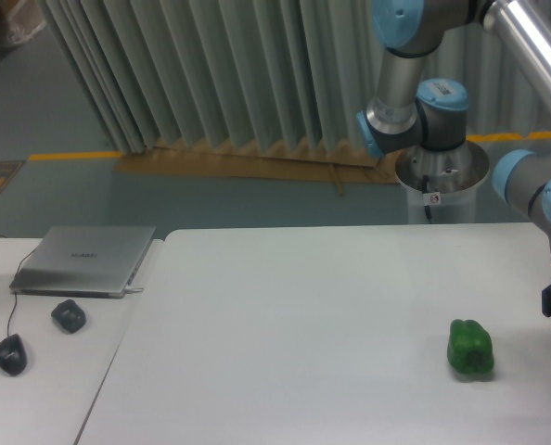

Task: Place the bread in the basket

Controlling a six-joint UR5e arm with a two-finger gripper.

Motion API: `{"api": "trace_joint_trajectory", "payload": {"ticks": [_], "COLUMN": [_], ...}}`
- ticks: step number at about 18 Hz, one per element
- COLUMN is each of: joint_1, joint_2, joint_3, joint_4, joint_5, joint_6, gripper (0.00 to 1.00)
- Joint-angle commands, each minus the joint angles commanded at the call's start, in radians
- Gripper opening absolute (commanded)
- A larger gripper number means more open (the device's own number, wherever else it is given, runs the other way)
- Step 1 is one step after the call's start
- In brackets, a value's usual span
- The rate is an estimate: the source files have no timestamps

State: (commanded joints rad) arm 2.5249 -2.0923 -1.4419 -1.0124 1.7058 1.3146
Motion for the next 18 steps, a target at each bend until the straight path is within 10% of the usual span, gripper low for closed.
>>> {"api": "trace_joint_trajectory", "payload": {"ticks": [18], "joint_1": [-0.002], "joint_2": [-0.118], "joint_3": [0.071], "joint_4": [0.084], "joint_5": [0.071], "joint_6": [-0.009], "gripper": [1.0]}}
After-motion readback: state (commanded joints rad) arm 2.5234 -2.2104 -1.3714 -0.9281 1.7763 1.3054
